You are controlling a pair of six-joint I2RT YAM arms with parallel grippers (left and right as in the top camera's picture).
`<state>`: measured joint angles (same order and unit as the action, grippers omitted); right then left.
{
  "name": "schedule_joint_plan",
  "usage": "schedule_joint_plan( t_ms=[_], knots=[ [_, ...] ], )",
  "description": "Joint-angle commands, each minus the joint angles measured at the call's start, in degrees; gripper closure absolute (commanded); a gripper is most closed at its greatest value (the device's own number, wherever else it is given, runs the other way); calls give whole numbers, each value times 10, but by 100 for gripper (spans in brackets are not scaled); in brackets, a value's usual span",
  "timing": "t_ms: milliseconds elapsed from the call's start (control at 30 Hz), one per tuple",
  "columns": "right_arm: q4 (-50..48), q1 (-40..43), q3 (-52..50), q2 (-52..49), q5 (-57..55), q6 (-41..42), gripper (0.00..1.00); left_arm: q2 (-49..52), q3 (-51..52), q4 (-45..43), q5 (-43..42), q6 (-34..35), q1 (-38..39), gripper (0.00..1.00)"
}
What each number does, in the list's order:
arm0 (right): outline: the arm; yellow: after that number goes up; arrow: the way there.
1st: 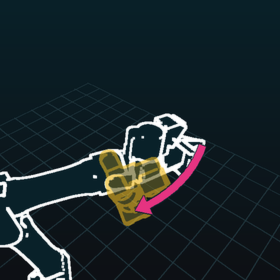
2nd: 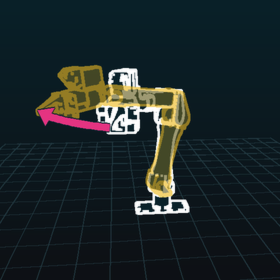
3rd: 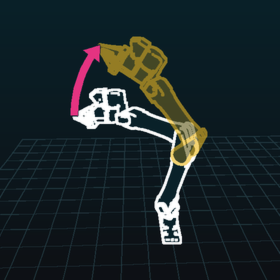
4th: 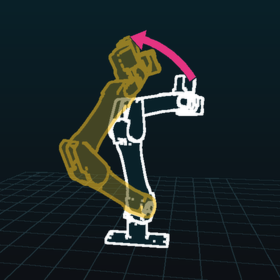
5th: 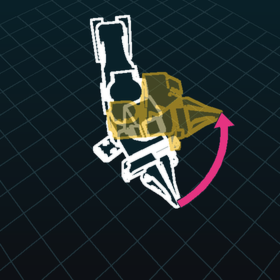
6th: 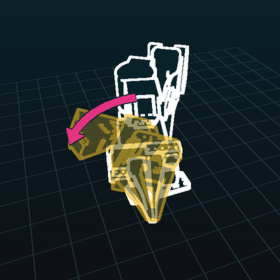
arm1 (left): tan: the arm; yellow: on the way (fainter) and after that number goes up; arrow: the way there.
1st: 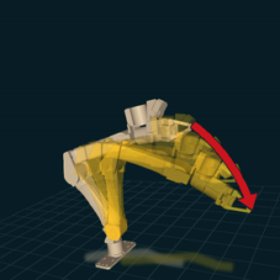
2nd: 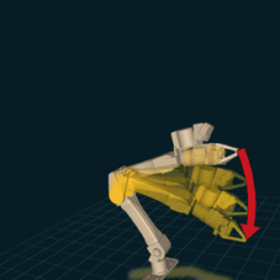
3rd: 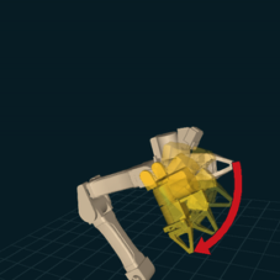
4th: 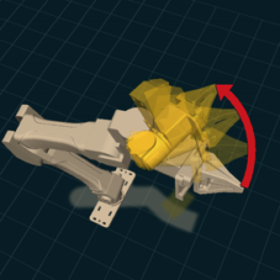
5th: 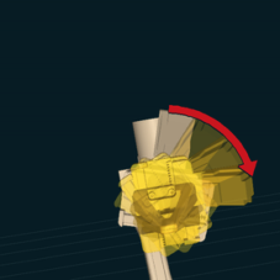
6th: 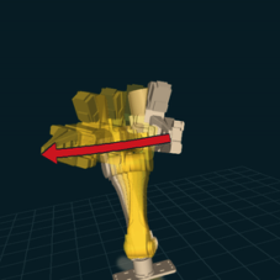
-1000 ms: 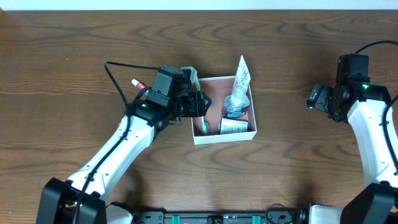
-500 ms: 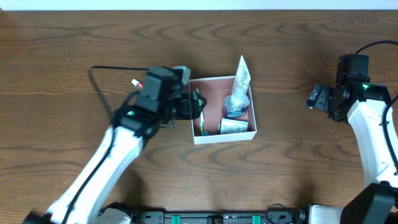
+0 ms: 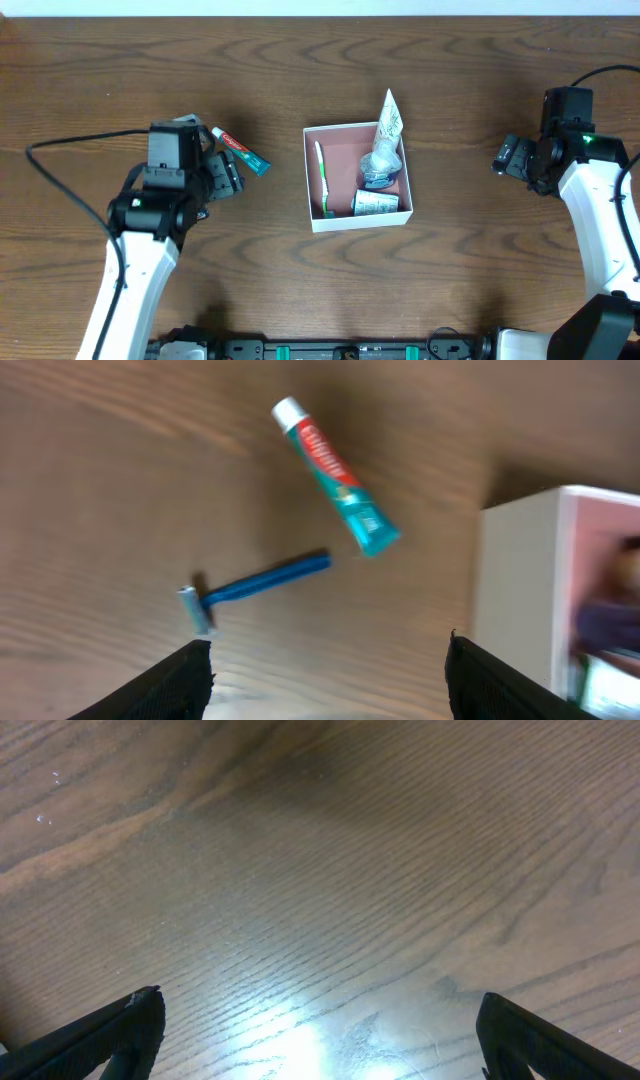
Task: Pack container
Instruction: 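Move the left gripper to the blue razor and grasp it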
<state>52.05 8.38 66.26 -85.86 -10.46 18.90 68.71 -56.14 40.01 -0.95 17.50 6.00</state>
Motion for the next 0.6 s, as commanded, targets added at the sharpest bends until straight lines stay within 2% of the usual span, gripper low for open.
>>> schedule_joint_plan(
  t_ms=[0,67,167,333,567],
  knots=[
    [0,2,4,-4,-2,8,1,51,2,-7,49,-33,-6,23],
    [0,2,4,-4,-2,8,1,85,2,-24,56,-65,-6,17],
    [0,2,4,-4,-2,8,1,140,2,-52,56,-113,-6,14],
    [0,2,4,-4,-2,8,1,212,2,-78,55,-174,-6,13],
    [0,2,4,-4,-2,8,1,261,2,-98,55,-242,-6,13]
  ],
)
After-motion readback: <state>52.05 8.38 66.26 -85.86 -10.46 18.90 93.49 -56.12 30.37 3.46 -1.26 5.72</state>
